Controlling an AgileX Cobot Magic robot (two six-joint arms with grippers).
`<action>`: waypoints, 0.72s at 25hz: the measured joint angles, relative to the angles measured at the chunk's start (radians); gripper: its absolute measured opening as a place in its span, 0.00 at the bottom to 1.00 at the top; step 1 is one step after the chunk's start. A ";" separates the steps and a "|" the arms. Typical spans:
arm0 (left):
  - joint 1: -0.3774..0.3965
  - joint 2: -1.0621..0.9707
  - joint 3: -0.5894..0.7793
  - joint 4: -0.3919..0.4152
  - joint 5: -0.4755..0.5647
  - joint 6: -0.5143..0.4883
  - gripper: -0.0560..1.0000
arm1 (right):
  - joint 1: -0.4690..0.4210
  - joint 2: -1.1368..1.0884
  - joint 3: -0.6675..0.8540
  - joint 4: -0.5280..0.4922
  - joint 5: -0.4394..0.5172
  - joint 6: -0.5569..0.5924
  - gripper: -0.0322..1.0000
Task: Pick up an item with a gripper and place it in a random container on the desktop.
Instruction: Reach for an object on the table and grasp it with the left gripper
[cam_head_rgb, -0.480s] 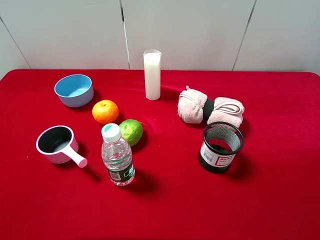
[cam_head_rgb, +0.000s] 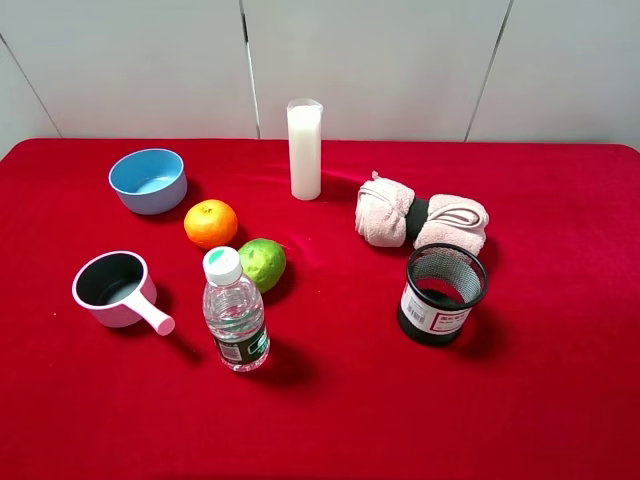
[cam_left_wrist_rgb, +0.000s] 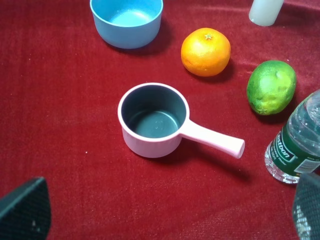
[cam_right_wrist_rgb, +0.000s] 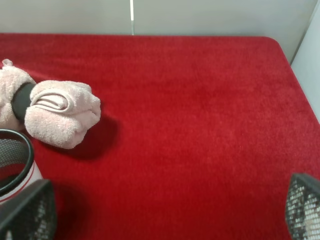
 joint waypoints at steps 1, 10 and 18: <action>0.000 0.000 0.000 0.000 0.000 0.000 0.96 | 0.000 0.000 0.000 0.000 0.000 0.000 0.70; 0.000 0.000 0.000 0.000 -0.002 0.000 0.96 | 0.000 0.000 0.000 0.000 0.000 0.000 0.70; 0.000 0.116 -0.075 0.000 0.004 -0.001 0.96 | 0.000 0.000 0.000 0.000 0.000 0.000 0.70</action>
